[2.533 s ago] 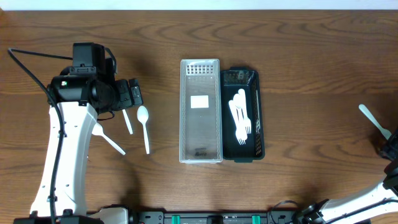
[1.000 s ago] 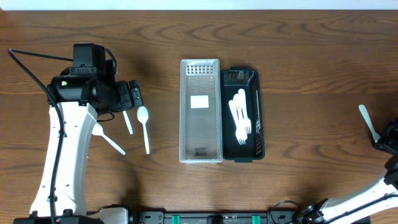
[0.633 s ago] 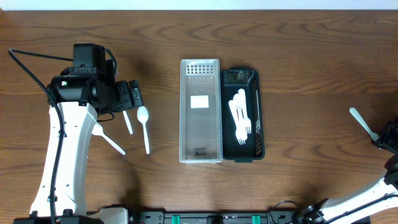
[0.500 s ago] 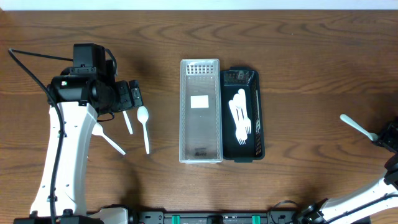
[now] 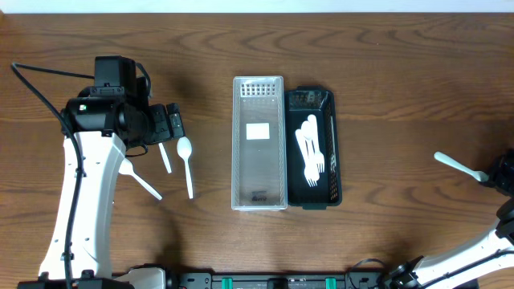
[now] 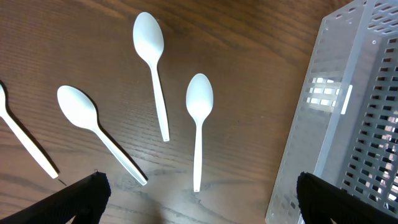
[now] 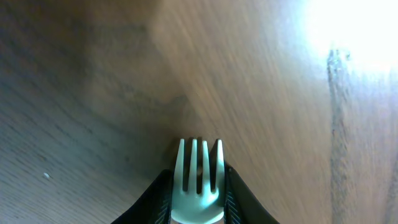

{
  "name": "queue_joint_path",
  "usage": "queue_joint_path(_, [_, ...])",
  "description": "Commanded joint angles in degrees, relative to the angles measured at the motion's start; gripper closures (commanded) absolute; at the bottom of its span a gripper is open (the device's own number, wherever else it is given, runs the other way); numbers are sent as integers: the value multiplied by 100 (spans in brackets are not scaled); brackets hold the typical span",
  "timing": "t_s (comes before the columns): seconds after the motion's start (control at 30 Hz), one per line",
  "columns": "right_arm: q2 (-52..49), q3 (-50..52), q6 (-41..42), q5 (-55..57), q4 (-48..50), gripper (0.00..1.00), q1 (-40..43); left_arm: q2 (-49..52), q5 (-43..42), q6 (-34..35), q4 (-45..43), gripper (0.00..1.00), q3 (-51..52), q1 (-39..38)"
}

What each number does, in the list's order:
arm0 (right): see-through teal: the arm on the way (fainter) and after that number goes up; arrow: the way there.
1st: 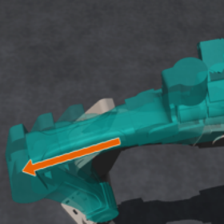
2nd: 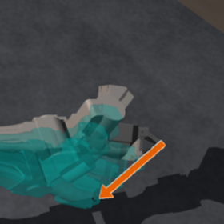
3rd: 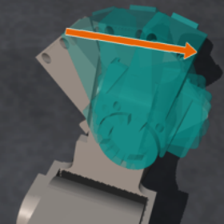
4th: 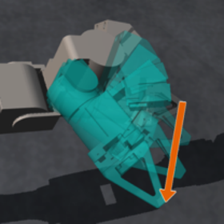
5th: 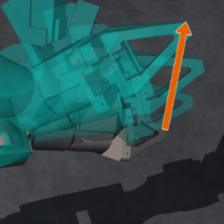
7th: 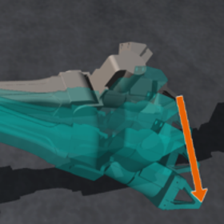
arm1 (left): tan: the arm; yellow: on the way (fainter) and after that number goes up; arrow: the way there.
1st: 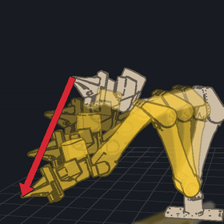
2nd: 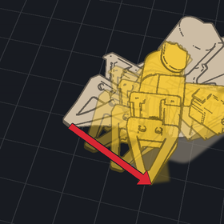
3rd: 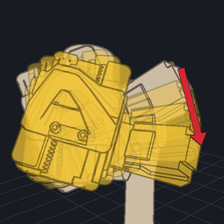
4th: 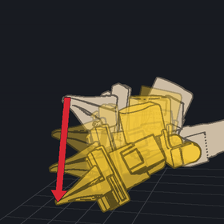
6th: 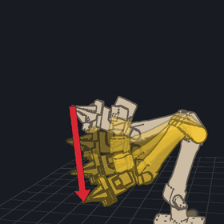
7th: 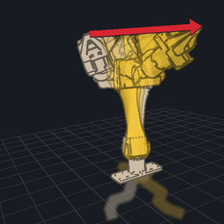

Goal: Pack container
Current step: 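Place the fork into the green basket and withdraw right gripper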

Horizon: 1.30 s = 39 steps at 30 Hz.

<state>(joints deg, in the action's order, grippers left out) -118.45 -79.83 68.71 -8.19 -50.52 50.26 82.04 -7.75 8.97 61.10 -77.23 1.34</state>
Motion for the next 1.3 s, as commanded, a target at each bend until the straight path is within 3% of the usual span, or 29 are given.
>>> queue_joint_path(0.0, [-289,118,-424,9,-50,92,-210,4,2,-76,17,2,-90,20])
queue_joint_path(0.33, [520,68,-1174,826,-116,92,-940,4,2,-79,15,2,-90,20])
queue_joint_path(0.57, [1683,0,-2424,839,-203,90,-2031,4,7,-76,15,2,-90,20])
queue_joint_path(0.9, [3064,-2,-3285,660,-562,84,-4435,4,308,-79,42,2,-90,26])
queue_joint_path(1.27, [3195,-9,-3847,693,-654,82,-6854,4,393,-79,39,2,-90,26])
